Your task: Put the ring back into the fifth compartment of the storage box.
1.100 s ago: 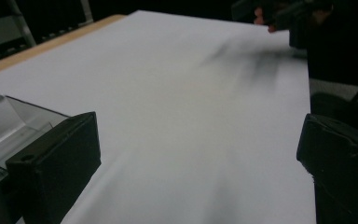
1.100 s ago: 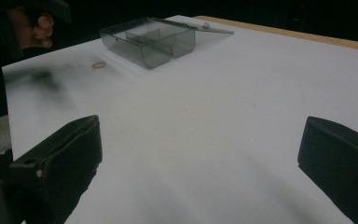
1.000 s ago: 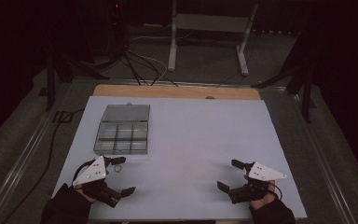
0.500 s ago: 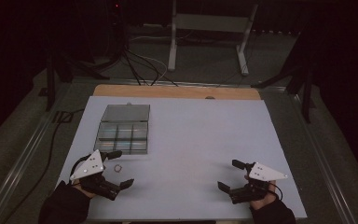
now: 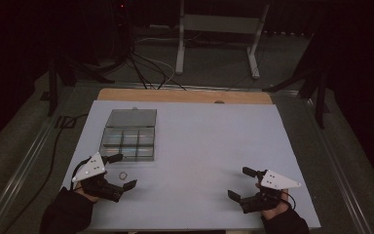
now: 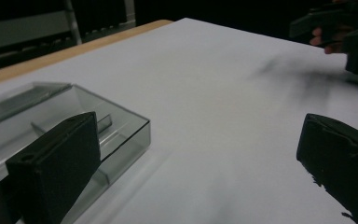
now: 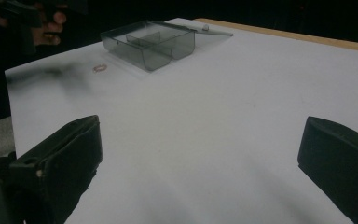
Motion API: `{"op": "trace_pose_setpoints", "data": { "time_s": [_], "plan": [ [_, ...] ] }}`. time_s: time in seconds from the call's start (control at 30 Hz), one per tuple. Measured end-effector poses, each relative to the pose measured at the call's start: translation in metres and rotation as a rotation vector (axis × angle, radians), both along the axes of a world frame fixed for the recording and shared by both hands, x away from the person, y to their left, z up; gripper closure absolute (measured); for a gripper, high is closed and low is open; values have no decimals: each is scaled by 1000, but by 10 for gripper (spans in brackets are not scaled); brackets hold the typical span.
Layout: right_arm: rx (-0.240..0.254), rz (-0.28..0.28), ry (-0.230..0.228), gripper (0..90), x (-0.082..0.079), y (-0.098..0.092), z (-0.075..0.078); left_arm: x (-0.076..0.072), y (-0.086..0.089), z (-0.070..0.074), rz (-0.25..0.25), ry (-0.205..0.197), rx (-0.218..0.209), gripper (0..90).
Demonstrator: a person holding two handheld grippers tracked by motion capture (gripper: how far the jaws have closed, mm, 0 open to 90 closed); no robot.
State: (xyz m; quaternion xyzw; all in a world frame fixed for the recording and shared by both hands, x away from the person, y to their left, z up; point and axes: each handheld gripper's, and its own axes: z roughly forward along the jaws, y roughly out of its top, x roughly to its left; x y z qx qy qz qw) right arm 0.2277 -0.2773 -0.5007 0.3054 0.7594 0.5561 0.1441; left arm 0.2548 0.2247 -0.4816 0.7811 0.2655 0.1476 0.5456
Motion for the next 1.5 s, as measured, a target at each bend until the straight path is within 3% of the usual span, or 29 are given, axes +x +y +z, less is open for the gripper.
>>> {"op": "trace_pose_setpoints", "data": {
  "time_s": [0.2, 0.3, 0.63, 0.83, 1.07, 1.33, 1.5],
  "plan": [
    [5, -6, 3, 0, 0, -1, 0, 6, 5, -7, 46, 33, 15, 7],
    [2, -3, 1, 0, 0, -1, 0, 7, 7, -11, 44, 42, 21, 8],
    [12, -12, 1, 0, -1, -3, 0, 8, 11, -20, 69, 110, 101, 23],
    [11, -12, 0, 0, -1, -4, 0, 10, 12, -24, 67, 175, 144, 48],
    [13, -14, 1, 0, -1, -4, 1, 9, 7, -28, 48, 184, 219, 141],
    [12, -13, 1, 0, -1, -5, 1, 12, 5, -32, 128, 221, 301, 261],
    [11, -13, 0, 0, -2, -4, 1, 15, 7, -33, 160, 237, 297, 356]
  ]
}}
